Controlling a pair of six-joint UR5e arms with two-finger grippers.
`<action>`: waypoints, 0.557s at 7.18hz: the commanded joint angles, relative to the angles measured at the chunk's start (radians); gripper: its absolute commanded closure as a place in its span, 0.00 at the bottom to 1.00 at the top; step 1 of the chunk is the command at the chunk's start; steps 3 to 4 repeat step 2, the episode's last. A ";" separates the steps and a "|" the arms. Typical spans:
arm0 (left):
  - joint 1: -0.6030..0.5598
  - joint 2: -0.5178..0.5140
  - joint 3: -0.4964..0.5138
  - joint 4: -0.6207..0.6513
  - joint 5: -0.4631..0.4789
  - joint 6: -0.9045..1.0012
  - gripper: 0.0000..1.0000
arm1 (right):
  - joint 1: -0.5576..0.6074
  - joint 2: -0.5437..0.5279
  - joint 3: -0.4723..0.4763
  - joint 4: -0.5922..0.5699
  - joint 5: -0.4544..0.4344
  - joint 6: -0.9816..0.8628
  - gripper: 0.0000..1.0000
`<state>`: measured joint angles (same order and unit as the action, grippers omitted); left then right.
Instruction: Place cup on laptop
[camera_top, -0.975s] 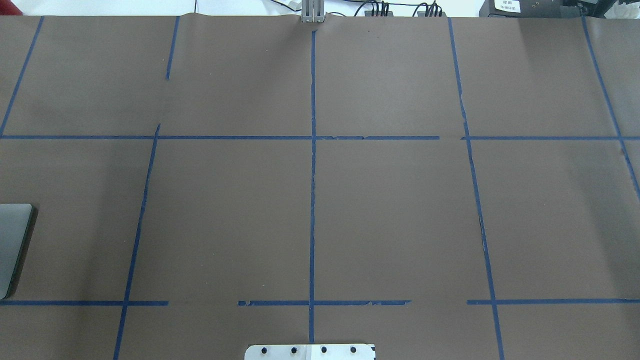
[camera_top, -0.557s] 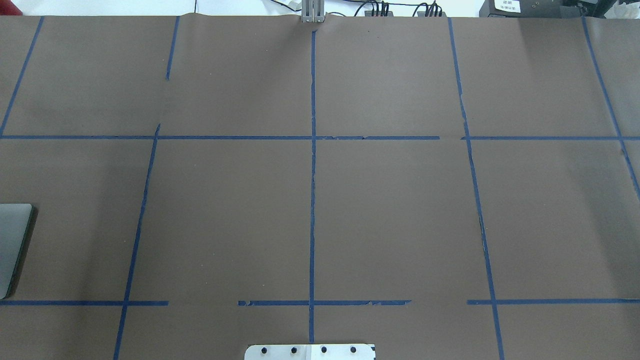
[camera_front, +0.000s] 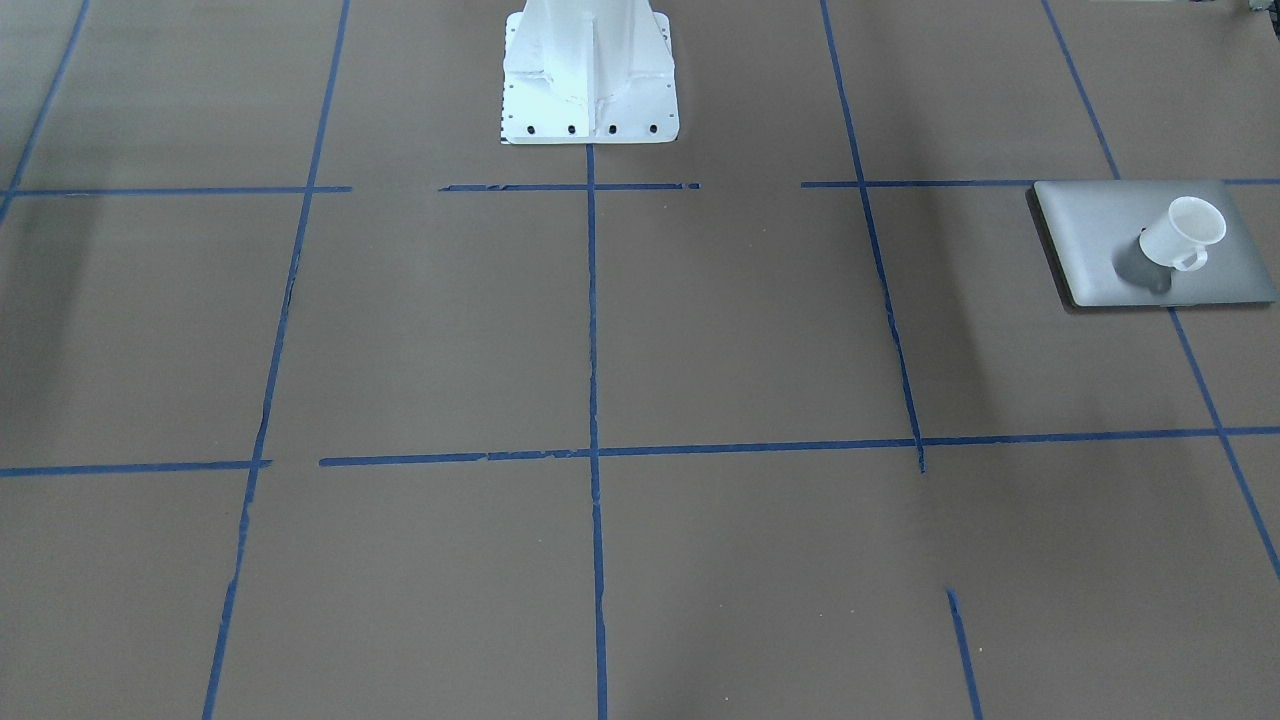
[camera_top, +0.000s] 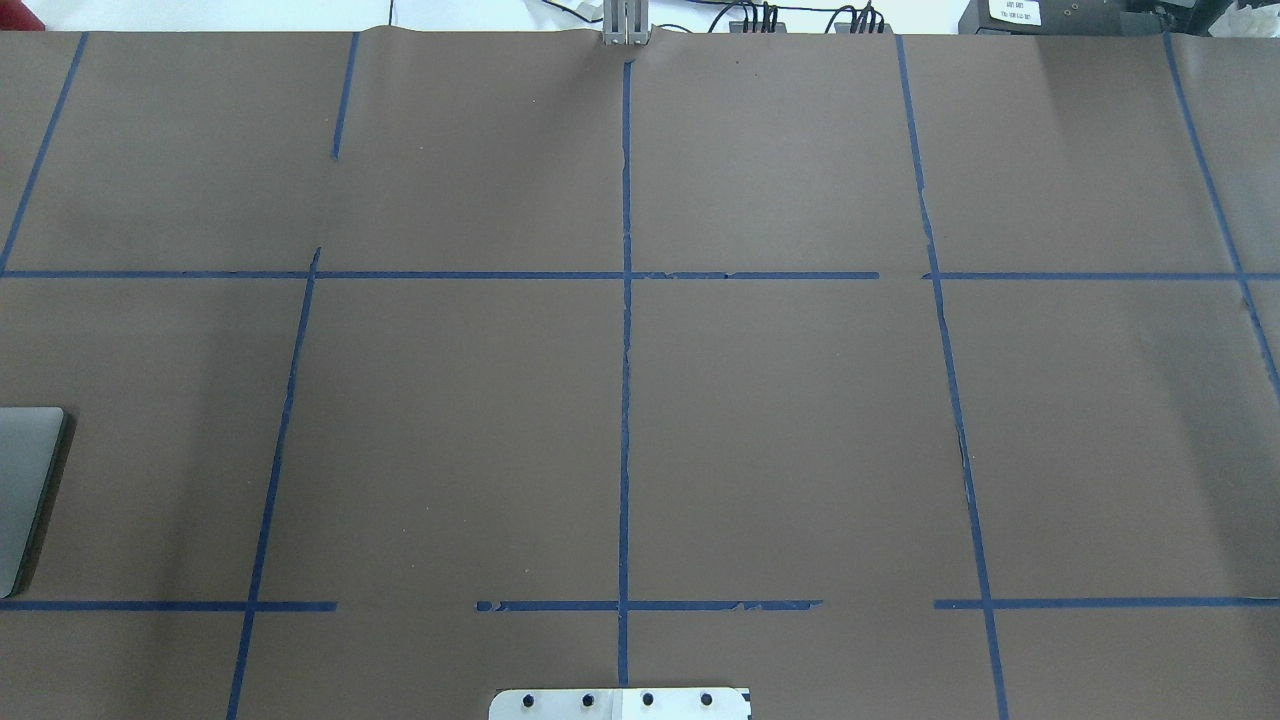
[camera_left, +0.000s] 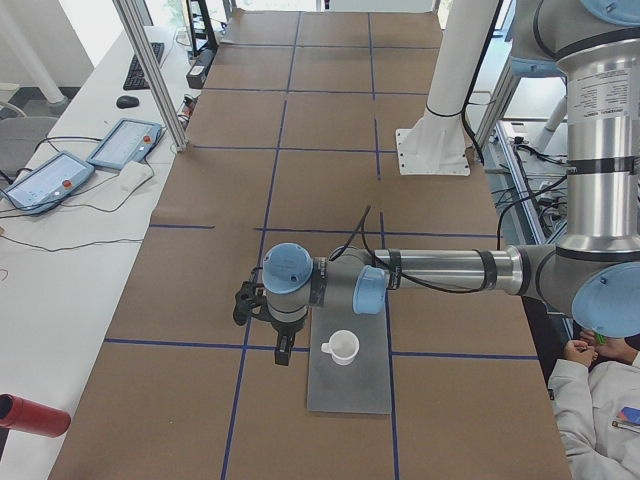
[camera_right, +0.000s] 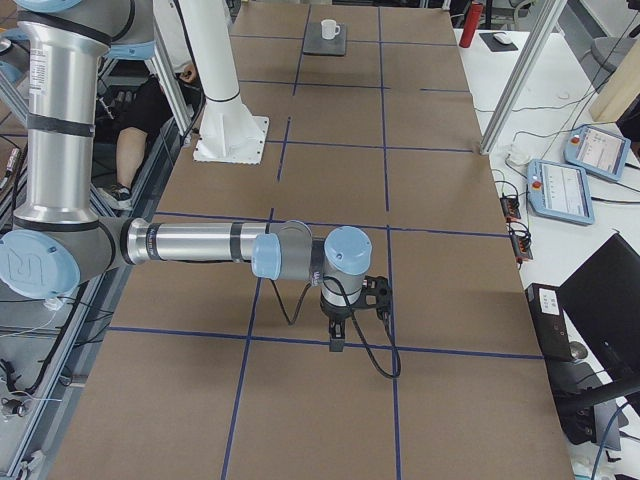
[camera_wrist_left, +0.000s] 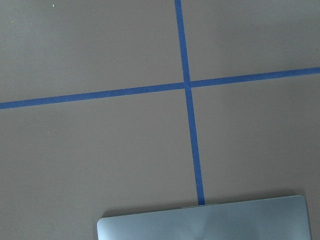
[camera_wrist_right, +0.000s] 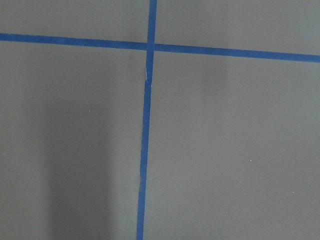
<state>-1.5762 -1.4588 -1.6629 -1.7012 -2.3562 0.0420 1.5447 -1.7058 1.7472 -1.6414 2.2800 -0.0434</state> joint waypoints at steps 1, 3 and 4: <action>-0.001 0.000 0.000 0.000 0.000 -0.001 0.00 | 0.000 0.000 0.000 0.000 0.001 0.000 0.00; 0.001 0.000 0.002 0.000 0.000 0.001 0.00 | 0.000 0.000 0.000 0.000 0.001 0.000 0.00; 0.001 0.000 0.002 0.000 0.000 0.001 0.00 | 0.000 0.000 0.000 0.000 0.001 0.000 0.00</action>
